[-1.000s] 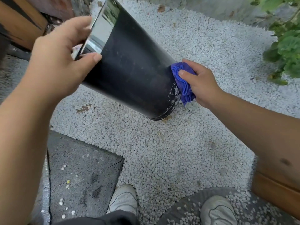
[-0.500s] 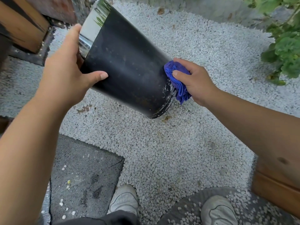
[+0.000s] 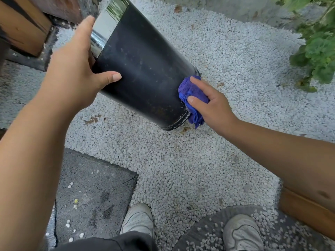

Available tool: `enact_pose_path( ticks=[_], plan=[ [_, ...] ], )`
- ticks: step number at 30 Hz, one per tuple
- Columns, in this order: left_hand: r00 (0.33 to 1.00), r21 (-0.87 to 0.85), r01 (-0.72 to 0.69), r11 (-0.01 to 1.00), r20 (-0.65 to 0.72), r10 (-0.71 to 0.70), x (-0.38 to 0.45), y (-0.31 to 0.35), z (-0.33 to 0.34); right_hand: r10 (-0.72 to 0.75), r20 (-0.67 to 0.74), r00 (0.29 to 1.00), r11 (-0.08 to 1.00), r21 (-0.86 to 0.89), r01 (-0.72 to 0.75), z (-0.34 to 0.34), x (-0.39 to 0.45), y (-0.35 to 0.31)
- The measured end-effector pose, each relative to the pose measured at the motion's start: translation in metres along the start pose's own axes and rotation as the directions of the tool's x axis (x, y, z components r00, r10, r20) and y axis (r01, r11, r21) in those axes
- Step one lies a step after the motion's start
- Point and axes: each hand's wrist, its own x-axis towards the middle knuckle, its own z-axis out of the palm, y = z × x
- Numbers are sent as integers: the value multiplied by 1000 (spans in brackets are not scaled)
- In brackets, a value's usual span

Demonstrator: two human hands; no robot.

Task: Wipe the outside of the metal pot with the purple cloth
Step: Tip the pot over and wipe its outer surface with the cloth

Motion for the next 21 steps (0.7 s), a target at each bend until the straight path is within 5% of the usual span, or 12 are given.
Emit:
enact_pose_path(
  ticks=[3, 7, 13, 21],
  plan=[
    [1000, 20, -2, 1000, -16, 3, 0, -1, 1, -11, -32, 999, 1000, -16, 11, 4, 0, -1],
    [996, -270, -62, 961, -77, 42, -6, -21, -5, 13, -59, 998, 999, 39, -11, 8, 3, -3],
    [986, 8, 12, 1000, 166, -13, -6, -41, -23, -8, -50, 999, 1000, 15, 9, 10, 13, -15],
    [992, 22, -93, 995, 91, 90, 6, -6, -27, 2, -79, 997, 998, 62, 3, -12, 19, -26]
  ],
)
